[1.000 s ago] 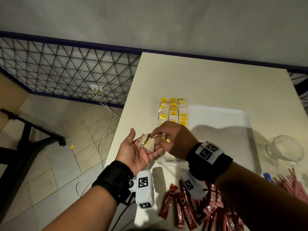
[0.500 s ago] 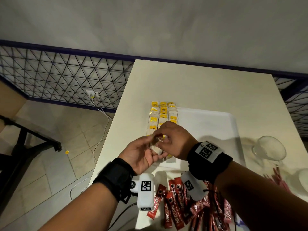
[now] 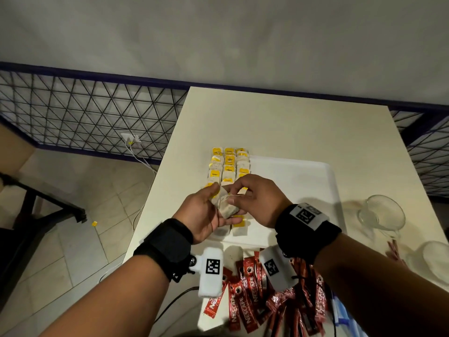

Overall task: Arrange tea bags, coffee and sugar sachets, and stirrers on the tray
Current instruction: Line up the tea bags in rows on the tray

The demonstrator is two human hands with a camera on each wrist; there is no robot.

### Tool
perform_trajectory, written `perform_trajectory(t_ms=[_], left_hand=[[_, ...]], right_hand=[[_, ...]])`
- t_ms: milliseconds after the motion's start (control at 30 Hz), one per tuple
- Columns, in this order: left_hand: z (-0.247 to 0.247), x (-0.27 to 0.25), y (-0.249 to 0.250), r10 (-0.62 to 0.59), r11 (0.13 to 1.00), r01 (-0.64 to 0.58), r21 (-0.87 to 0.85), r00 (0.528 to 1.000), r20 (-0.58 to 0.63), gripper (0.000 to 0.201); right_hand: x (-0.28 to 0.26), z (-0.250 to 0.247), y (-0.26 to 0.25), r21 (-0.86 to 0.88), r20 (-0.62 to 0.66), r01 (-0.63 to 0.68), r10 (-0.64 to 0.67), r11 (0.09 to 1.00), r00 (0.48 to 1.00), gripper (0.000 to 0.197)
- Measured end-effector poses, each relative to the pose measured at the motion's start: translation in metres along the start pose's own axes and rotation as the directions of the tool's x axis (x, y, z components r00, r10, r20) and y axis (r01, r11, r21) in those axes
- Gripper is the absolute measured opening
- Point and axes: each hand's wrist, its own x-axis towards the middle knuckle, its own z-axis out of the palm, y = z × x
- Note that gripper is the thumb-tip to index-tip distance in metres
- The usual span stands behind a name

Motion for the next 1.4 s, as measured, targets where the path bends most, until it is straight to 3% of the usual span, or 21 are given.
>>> perform_trajectory(t_ms=[100,267,367,433,500,567,633,667,767,833,1233,1400], left_hand=[[0.001,0.004,0.001,0.008,1.0,-0.008,-0.025,1.0,0.0,0.045],[-0.003,0.008,0.006,0.069,0.997,-0.07,-0.013,0.995,-0.078,0.044],[-0.01,0.009,0.012,0.185,0.965,-0.139,0.22,0.962,-0.201,0.036],[-0.017,0.006,0.017,0.247,0.845,-0.116,0.522,0.951,-0.188,0.035],[-0.027,0.002,0.02,0.27,0.633,-0.076,0.77,0.955,-0.127,0.029],[-0.037,0.001,0.019,0.274,0.423,-0.054,0.904,0.959,-0.071,0.007],[-0.045,0.002,0.014,0.266,0.29,0.003,0.957,0.96,-0.083,0.007],[-0.047,0.002,0.011,0.248,0.265,0.038,0.963,0.963,-0.107,0.006],[-0.049,0.004,-0.002,0.179,0.167,0.113,0.979,0.973,-0.143,0.035],[-0.047,0.006,-0.009,0.153,0.103,0.118,0.988,0.979,-0.133,0.043],[-0.04,0.016,-0.024,0.1,-0.154,0.025,0.988,0.995,-0.01,0.04],[-0.039,0.015,-0.026,0.115,-0.178,0.005,0.984,0.993,0.015,0.038]], right_hand=[[-0.007,-0.005,-0.002,0.074,0.026,0.029,-0.031,0.997,0.999,0.006],[-0.005,-0.005,0.002,0.176,-0.052,0.068,-0.059,0.982,0.997,0.006],[-0.001,-0.006,0.015,0.088,-0.059,0.069,-0.064,0.994,0.996,0.011],[-0.001,-0.008,0.021,-0.007,-0.055,0.052,-0.052,0.999,0.997,0.01],[-0.002,-0.01,0.029,-0.082,-0.05,0.03,-0.034,0.996,0.998,0.009],[-0.003,-0.012,0.038,-0.119,-0.036,-0.002,-0.002,0.993,0.999,0.01],[-0.005,-0.012,0.046,-0.155,-0.022,-0.015,0.012,0.988,1.0,0.014],[-0.006,-0.012,0.049,-0.166,-0.015,-0.008,0.005,0.986,1.0,0.015],[-0.01,-0.01,0.058,-0.181,-0.009,0.016,-0.018,0.983,1.0,0.017],[-0.012,-0.009,0.063,-0.195,-0.003,0.014,-0.015,0.981,1.0,0.023],[-0.017,-0.007,0.067,-0.214,0.047,-0.072,0.084,0.974,0.995,0.013],[-0.017,-0.004,0.069,-0.225,0.057,-0.085,0.1,0.971,0.993,0.012]])
